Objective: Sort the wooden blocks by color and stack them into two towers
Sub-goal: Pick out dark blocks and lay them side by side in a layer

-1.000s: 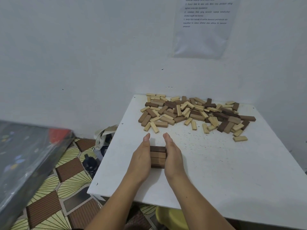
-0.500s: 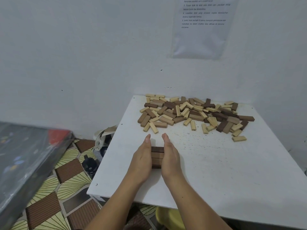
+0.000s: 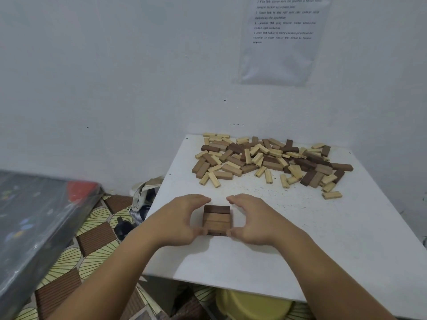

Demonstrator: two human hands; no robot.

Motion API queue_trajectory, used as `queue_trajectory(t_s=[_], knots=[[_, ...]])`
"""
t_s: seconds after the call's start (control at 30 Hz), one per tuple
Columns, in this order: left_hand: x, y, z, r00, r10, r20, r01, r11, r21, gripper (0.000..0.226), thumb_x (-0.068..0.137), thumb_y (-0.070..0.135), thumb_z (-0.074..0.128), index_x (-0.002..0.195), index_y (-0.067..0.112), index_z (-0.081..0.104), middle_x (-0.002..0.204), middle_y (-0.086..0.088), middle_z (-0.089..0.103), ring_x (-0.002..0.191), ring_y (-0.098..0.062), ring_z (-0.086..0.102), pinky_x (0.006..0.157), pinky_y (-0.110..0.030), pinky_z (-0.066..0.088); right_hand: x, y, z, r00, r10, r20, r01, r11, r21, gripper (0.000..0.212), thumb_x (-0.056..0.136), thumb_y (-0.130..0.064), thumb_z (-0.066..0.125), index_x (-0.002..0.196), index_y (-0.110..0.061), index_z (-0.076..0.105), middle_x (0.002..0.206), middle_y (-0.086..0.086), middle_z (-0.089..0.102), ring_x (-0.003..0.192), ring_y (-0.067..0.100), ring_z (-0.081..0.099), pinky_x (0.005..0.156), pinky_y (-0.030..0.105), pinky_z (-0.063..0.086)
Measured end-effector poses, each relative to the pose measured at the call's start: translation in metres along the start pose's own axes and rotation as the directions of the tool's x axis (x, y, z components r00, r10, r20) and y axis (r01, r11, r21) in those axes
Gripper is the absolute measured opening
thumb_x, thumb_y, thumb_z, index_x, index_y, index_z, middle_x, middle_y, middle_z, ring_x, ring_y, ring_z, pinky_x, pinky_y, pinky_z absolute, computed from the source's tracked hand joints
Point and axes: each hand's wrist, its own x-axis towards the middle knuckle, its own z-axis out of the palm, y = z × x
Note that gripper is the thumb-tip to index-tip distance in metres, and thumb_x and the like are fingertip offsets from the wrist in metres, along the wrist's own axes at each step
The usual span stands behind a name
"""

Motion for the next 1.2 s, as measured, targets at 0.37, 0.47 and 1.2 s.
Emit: queue_trajectory(t_s=[0.37,0.47,1.2], knots=[[0.025,0.019,-0.004,0.992,-0.027,0.124,0.002,0.981,0.196,0.066,0.079,0.046,0.079,0.137,0.022,0.057,0.124,0.006,0.057,0.118,-0.018,0.054,0.100,-0.041,0.048,0.012,-0.010,0.011,0.998,-0.060,-0.007,0.058,0.987,-0.149,0.046,0.069,-0.045,0.074,0.109,-0.025,0.062,0.104,-0.010,0.054,0.094,0.016,0.058,0.082,0.042,0.055],[0.027,0.016,-0.003,0.990,-0.020,0.138,-0.007,0.981,0.194,0.048,0.077,0.045,0.079,0.119,0.025,0.065,0.105,0.010,0.055,0.102,-0.014,0.054,0.090,-0.041,0.051,0.012,-0.011,0.012,0.998,-0.067,-0.017,0.064,0.988,-0.137,0.034,0.072,-0.039,0.074,0.101,-0.026,0.062,0.099,-0.010,0.053,0.090,0.015,0.057,0.079,0.042,0.055],[0.001,0.014,0.016,0.951,-0.285,-0.118,0.146,0.754,-0.640,0.052,0.105,0.055,0.043,0.152,0.033,0.047,0.152,0.023,0.045,0.144,0.001,0.038,0.114,-0.019,0.026,0.003,-0.009,0.039,0.934,0.197,-0.297,0.043,0.765,0.643,0.059,0.103,-0.039,0.057,0.157,-0.026,0.039,0.161,-0.012,0.037,0.145,0.001,0.032,0.114,0.022,0.024]])
